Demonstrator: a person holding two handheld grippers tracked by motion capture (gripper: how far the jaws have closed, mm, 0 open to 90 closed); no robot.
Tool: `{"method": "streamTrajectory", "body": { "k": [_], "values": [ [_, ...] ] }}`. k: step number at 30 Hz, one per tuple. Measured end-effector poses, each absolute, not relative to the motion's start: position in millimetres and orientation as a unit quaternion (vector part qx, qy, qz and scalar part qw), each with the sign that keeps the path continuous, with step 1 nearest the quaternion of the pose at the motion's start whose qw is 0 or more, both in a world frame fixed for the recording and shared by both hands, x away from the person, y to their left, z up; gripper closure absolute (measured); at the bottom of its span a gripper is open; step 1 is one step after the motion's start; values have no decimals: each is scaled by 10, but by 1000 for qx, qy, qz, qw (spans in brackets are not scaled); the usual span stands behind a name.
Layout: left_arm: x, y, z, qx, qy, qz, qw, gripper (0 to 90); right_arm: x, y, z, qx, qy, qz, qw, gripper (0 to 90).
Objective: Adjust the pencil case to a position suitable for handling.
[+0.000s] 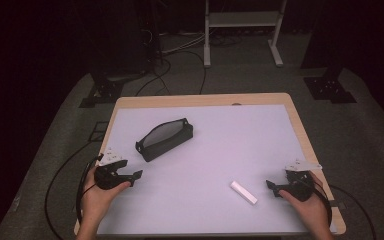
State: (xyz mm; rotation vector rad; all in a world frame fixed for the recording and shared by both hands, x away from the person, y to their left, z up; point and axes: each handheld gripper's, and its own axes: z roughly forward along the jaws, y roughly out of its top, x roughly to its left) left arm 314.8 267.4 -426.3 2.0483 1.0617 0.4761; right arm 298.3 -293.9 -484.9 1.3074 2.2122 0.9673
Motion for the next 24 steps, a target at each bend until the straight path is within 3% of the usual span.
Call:
{"method": "streamTrajectory", "body": {
  "k": [24],
  "values": [
    [3395,2570,-4005,803,392,199,401,306,2983,-2939,-4849,467,790,346,196,96]
  ]
}}
